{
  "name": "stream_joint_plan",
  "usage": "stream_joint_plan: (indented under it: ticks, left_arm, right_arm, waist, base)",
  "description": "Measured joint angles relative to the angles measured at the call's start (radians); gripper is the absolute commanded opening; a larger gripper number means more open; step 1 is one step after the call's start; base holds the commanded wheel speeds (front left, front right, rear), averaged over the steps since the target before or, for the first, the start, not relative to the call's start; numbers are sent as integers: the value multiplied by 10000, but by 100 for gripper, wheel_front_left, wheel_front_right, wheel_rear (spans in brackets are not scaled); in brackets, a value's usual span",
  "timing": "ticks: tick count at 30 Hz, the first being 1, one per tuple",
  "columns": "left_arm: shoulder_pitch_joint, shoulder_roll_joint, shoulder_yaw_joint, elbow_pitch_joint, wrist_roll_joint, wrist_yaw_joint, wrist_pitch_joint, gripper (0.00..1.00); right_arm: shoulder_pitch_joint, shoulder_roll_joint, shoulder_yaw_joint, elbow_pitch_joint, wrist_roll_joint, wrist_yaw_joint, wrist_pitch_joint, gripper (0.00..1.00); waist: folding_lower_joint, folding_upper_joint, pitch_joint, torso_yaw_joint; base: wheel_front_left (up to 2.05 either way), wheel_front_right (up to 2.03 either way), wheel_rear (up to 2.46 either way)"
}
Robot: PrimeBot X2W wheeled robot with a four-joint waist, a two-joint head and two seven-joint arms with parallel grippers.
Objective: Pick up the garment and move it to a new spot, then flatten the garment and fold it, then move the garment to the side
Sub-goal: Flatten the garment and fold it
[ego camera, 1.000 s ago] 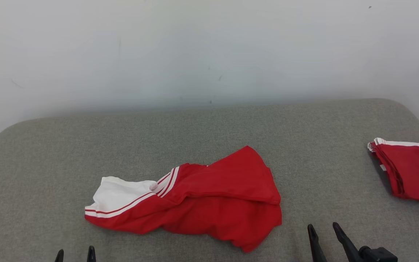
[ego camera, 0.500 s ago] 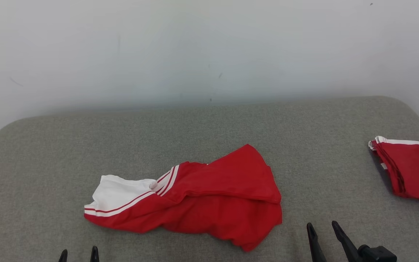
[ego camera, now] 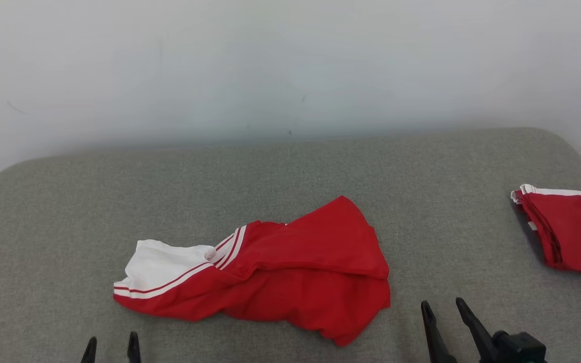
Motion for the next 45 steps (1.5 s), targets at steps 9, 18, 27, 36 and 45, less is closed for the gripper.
stream_joint_plan:
  ticks: [9,18,27,36,45]
  left_arm:
    - [-2380,949,-527,2092,-571,-4,355,100]
    - [-5821,2192,-947,3728,-1101,-6,2892,100]
    - [-7235,2876,-1526,4529,-2048,-6,5568,100]
    - [-7392,3177,-1601,4320,-2094,268,6709,100]
    - [-7463,3267,-1638,4149,-2128,798,7814,44]
  right_arm:
    - [-1244,-314,917,-142,151,0,631,100]
    - [-2661,-650,1730,-604,414,0,1348,100]
    - [-3405,-934,2044,-999,514,0,1593,100]
    - [-3447,-934,1992,-1106,499,0,1618,100]
    - [-3981,-1022,2314,-1476,441,0,2380,100]
  waist:
    - [1,1,423,-126]
    - [2,1,1487,-358]
    - [4,2,2688,-723]
    - [2,2,3271,-995]
    - [0,1,3456,-1074]
  base:
    - [0,0,0]
    - [0,0,0]
    - [0,0,0]
    - [0,0,0]
    - [0,0,0]
